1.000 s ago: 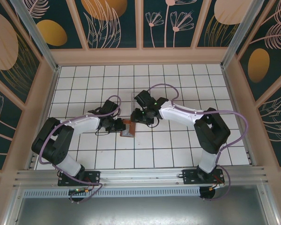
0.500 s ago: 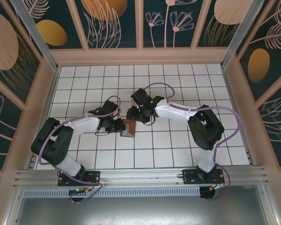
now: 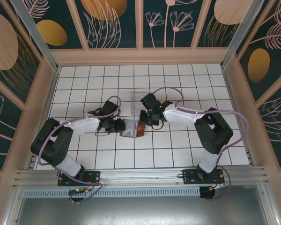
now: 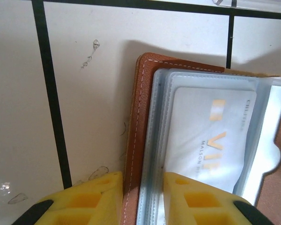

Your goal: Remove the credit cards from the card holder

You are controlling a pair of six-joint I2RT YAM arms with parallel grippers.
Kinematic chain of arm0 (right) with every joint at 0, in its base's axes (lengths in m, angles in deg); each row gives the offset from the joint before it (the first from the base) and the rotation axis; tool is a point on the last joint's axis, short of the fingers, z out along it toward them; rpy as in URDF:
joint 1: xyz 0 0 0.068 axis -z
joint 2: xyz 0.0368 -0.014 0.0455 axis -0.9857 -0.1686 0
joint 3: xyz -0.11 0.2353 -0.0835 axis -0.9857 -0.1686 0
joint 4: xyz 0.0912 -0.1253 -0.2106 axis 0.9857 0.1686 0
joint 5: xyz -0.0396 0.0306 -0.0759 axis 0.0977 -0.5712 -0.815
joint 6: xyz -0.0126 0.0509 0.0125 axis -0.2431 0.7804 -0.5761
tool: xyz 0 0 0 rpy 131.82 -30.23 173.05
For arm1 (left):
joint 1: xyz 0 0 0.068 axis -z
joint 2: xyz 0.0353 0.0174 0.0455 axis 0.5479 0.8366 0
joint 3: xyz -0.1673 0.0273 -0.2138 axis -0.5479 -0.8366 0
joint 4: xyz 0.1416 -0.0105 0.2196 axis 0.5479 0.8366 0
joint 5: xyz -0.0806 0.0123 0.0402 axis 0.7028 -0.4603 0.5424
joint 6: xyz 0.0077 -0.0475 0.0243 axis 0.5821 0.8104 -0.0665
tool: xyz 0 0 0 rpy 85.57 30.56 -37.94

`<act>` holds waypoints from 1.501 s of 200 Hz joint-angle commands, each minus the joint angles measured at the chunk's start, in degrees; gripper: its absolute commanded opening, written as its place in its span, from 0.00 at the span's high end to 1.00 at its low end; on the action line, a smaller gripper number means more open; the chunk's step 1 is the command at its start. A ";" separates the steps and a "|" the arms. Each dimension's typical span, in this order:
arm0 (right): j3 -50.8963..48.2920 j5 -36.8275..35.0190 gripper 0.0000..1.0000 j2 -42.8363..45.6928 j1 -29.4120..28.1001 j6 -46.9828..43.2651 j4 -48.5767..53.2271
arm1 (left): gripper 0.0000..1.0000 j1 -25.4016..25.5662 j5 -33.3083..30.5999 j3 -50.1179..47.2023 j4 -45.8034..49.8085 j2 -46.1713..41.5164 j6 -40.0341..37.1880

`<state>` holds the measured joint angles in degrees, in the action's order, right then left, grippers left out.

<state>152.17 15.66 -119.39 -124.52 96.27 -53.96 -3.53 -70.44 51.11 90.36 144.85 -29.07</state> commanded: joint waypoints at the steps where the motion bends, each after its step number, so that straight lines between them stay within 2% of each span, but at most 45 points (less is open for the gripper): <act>1: -3.67 1.24 0.93 1.12 0.62 -4.60 -4.01 | 0.71 0.08 -1.32 -2.82 5.56 0.90 -0.66; 35: -8.99 5.92 0.98 4.26 0.90 -10.29 -10.55 | 0.69 0.05 3.16 -4.21 4.19 -1.44 -0.21; 57: -11.42 7.81 0.99 5.65 1.46 -13.86 -10.88 | 0.67 0.14 3.63 -4.62 4.64 -4.09 0.93; 97: -15.08 8.96 0.99 7.62 2.86 -15.72 -12.32 | 0.61 0.44 0.49 -1.51 8.26 -8.12 2.53; 125: -15.70 8.61 0.97 6.76 3.36 -15.33 -13.24 | 0.57 2.83 -3.00 1.62 10.90 -7.49 3.11; 157: -15.32 6.17 0.91 7.04 3.23 -14.39 -12.04 | 0.53 6.04 -7.21 4.04 12.09 -5.24 4.17; 186: -14.65 4.42 0.84 7.33 2.91 -14.07 -10.48 | 0.49 6.83 -8.78 5.21 11.77 -3.49 3.91; 238: -12.11 -5.79 0.61 6.42 0.75 -12.58 -2.96 | 0.48 6.96 -9.21 1.52 8.68 -1.07 2.70; 264: -9.52 -12.97 0.56 5.44 -0.61 -11.57 3.15 | 0.48 6.98 -8.24 0.41 7.59 -0.20 1.99; 300: -5.83 -22.29 0.53 2.61 -2.32 -11.51 10.66 | 0.49 7.04 -8.69 -1.49 6.54 -0.26 1.45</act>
<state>143.43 3.79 -114.21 -125.79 83.90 -51.71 3.18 -78.89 52.10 98.21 143.76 -26.38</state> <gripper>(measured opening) 0.466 0.520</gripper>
